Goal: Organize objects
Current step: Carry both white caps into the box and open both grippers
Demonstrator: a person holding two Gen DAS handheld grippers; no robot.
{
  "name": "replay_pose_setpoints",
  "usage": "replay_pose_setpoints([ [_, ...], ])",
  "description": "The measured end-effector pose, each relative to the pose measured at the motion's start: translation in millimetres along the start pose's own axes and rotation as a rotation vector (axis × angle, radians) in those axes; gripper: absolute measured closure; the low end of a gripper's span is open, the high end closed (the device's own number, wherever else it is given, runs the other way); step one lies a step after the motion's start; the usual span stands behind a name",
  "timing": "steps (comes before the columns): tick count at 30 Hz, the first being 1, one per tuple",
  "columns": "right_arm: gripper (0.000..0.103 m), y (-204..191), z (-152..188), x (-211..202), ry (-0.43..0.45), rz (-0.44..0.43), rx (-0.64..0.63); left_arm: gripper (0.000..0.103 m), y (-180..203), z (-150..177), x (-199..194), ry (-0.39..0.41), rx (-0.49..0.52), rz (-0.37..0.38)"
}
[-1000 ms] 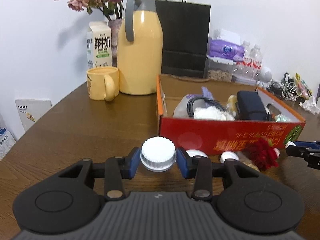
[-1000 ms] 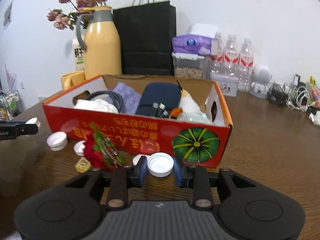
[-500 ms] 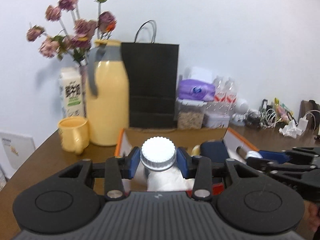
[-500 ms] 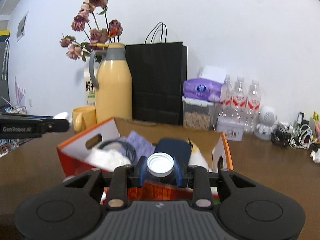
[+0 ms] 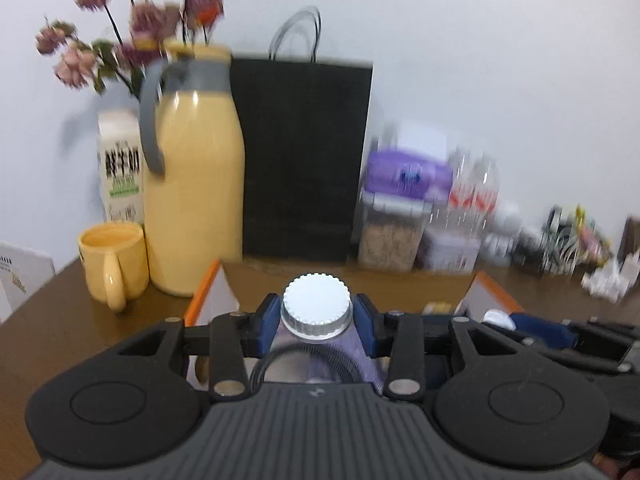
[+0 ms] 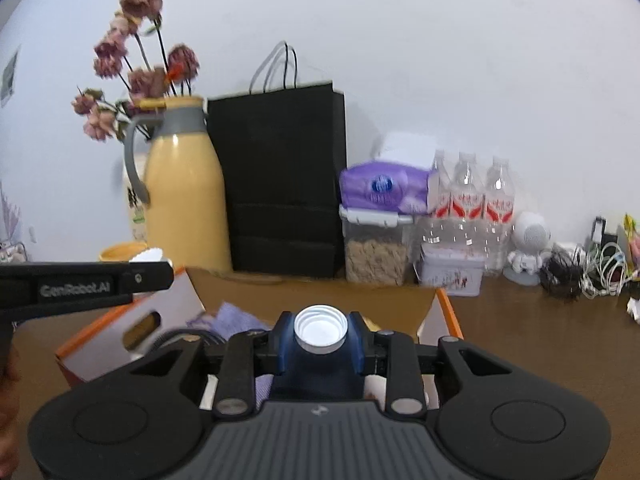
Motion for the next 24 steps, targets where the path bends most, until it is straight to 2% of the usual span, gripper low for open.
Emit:
replay_pose_setpoints([
  [9,0.076,3.2,10.7,3.9,-0.03,-0.008,0.002,0.061,-0.2,8.5,1.0,-0.007,0.022,-0.015],
  [11,0.075,4.6,11.9,3.9,-0.043,-0.005,-0.001,0.056,-2.0,7.8,-2.0,0.005,0.018,-0.027],
  [12,0.072,5.8,12.5,3.5,-0.046,0.002,0.0,0.041,-3.4,6.5,-4.2,0.015,0.015,-0.029],
  [13,0.061,7.3,13.4,3.2,-0.052,0.009,0.001,0.019,-5.0,5.2,-6.6,0.027,0.01,-0.035],
  [14,0.043,7.7,13.6,2.4,-0.054,0.011,0.001,0.006,-7.3,3.9,-9.4,0.042,0.003,-0.046],
  [15,0.032,8.8,13.9,1.4,-0.052,0.015,0.003,0.0,-9.1,2.8,-11.8,0.06,-0.002,-0.054],
  [16,0.014,9.6,14.0,0.4,-0.05,0.021,0.003,0.0,-10.2,1.7,-13.9,0.074,-0.005,-0.059],
  [17,0.005,9.6,14.0,-0.9,-0.047,0.027,-0.003,0.0,-10.9,0.9,-14.2,0.07,-0.007,-0.057],
  [19,0.0,9.3,14.2,-2.0,-0.046,0.024,-0.007,0.0,-11.8,0.5,-14.4,0.067,-0.012,-0.058],
  [24,0.0,7.8,15.5,-1.9,-0.06,0.018,-0.01,0.0,-9.6,1.8,-14.6,0.06,-0.003,-0.053],
])
Point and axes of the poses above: each gripper's, at about its wrist camera, not at the fingertips, and x roughly the way its jaws point, y to its right, z to its underside, the point moved 4 cm from there along x, roughly the way its jaws point, and after that the axes turned 1 degree about -x, right-handed, at the moved point
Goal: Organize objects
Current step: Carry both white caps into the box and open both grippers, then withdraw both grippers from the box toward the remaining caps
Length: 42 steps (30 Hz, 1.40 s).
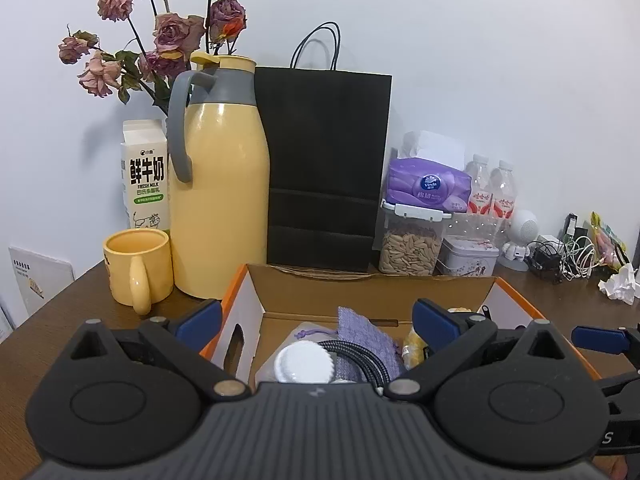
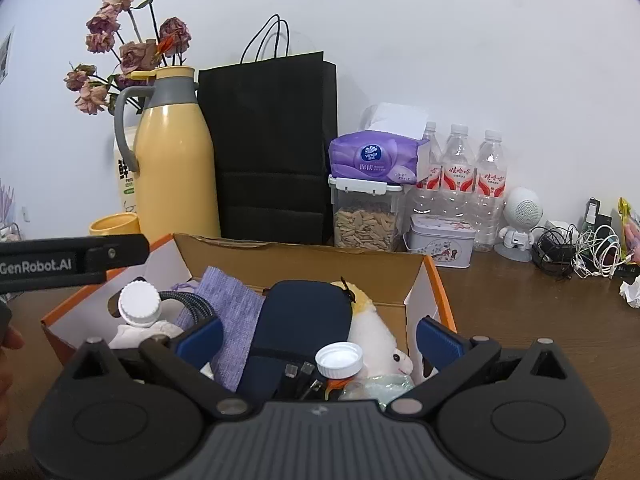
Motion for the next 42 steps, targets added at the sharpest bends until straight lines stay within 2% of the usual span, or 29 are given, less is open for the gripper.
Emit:
replay_pose_setpoints([
  [7,0.0,-0.7,-0.7,-5.1,0.01,-0.006,-0.003,0.0,2.1,0.6,-5.2,0.006,0.002,0.01],
  [16,0.0,1.7,0.3,-19.2,0.021,-0.006,-0.003,0.0,2.3,-4.5,-32.3,0.051,0.001,0.056],
  [25,0.0,-0.3,9.3,-35.2,0.015,-0.029,-0.025,0.0,-5.8,4.2,-52.5,0.042,0.013,0.063],
  [35,0.0,1.4,34.8,-52.4,-0.04,-0.045,-0.056,0.0,-25.7,31.8,-62.2,-0.043,0.062,0.041],
  [42,0.0,9.6,60.1,-55.8,-0.117,-0.042,-0.063,0.0,-44.8,63.7,-58.4,-0.16,0.107,0.002],
])
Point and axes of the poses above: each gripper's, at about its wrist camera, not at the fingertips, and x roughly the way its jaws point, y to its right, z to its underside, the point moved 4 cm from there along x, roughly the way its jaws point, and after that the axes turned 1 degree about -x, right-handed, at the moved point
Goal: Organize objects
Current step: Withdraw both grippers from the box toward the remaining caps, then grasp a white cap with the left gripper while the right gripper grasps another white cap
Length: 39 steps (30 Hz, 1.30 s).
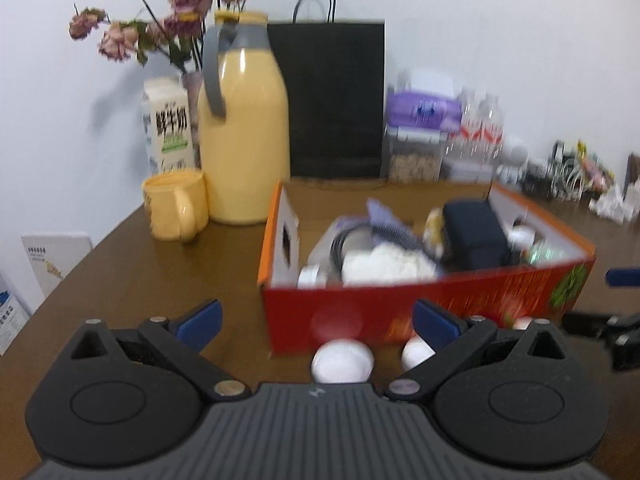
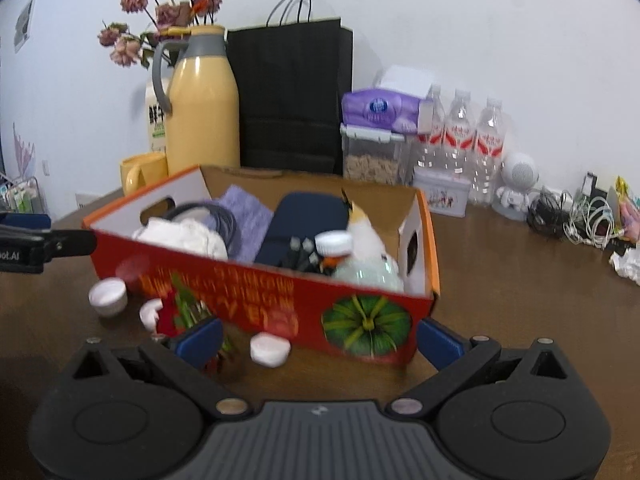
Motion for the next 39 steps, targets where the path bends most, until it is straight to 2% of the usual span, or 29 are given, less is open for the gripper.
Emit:
replay_pose_setpoints([
  [3,0.0,0.0,7.3,2.5,-0.029,0.0,-0.005,0.0,-4.5,12.2,5.2,-0.054,0.011,-0.002],
  [9,0.0,-3.2,11.7,7.0,-0.054,-0.005,-0.017,0.0,-6.6,22.0,17.3,-0.114,0.017,-0.005],
  [12,0.0,-4.3,12.9,9.6,-0.066,-0.008,-0.019,0.0,-5.1,25.9,29.0,-0.153,0.022,-0.026],
  [15,0.0,-6.1,14.4,12.0,-0.077,-0.011,-0.024,0.001,-2.0,27.1,37.7,-0.172,0.03,-0.031],
  [17,0.0,-7.5,15.1,13.1,-0.083,-0.013,-0.027,0.005,1.4,25.7,40.8,-0.168,0.034,-0.023],
  [18,0.0,-8.0,15.5,13.6,-0.085,-0.014,-0.029,0.01,3.1,25.6,42.2,-0.167,0.039,-0.024],
  [20,0.0,-9.2,16.5,14.6,-0.09,-0.014,-0.032,0.03,5.6,26.3,44.0,-0.174,0.042,-0.014],
  [22,0.0,-10.1,17.4,15.7,-0.094,-0.015,-0.035,0.062,7.0,26.9,41.2,-0.169,0.033,0.014],
  [39,0.0,-11.7,18.8,28.7,-0.121,0.013,-0.017,0.062,7.3,22.8,24.9,-0.095,0.017,0.047],
])
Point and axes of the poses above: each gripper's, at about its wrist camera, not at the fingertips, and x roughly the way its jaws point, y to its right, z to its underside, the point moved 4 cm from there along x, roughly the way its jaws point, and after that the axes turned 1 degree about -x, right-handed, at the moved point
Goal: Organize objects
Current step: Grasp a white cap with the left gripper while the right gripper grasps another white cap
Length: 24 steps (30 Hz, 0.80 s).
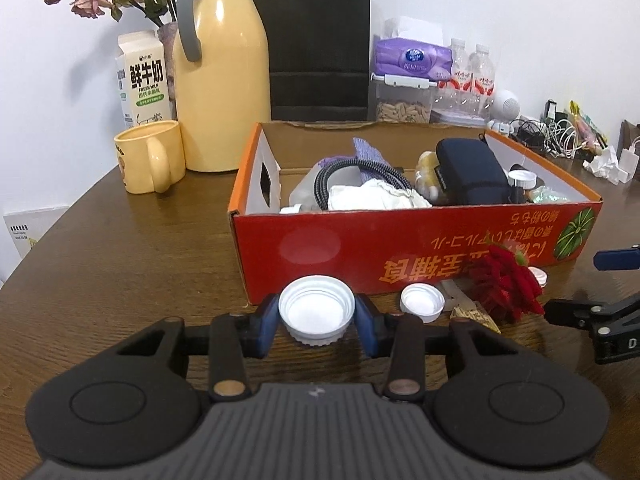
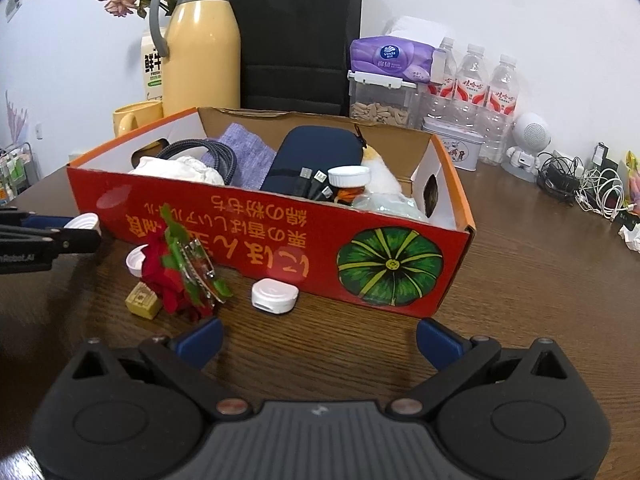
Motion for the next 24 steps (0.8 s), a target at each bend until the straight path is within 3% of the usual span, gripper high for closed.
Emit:
replay_pose_setpoints([
  [12,0.015,-0.7,-7.8,5.0,0.018,0.013,0.06,0.062,-2.3,-0.1,-5.0,0.011,-0.012,0.006],
  [15,0.022,-2.7,-9.8,7.9,0.014,0.006,0.068,0.062,-2.5,0.2,-5.0,0.01,-0.012,0.009],
  [17,0.034,-4.0,-10.8,10.9,0.005,-0.002,0.075,0.062,-2.3,0.3,-5.1,0.01,-0.014,0.01],
  [24,0.051,-7.3,-12.7,18.1,-0.01,-0.007,0.094,0.062,-2.1,1.1,-4.9,0.008,-0.011,0.012],
])
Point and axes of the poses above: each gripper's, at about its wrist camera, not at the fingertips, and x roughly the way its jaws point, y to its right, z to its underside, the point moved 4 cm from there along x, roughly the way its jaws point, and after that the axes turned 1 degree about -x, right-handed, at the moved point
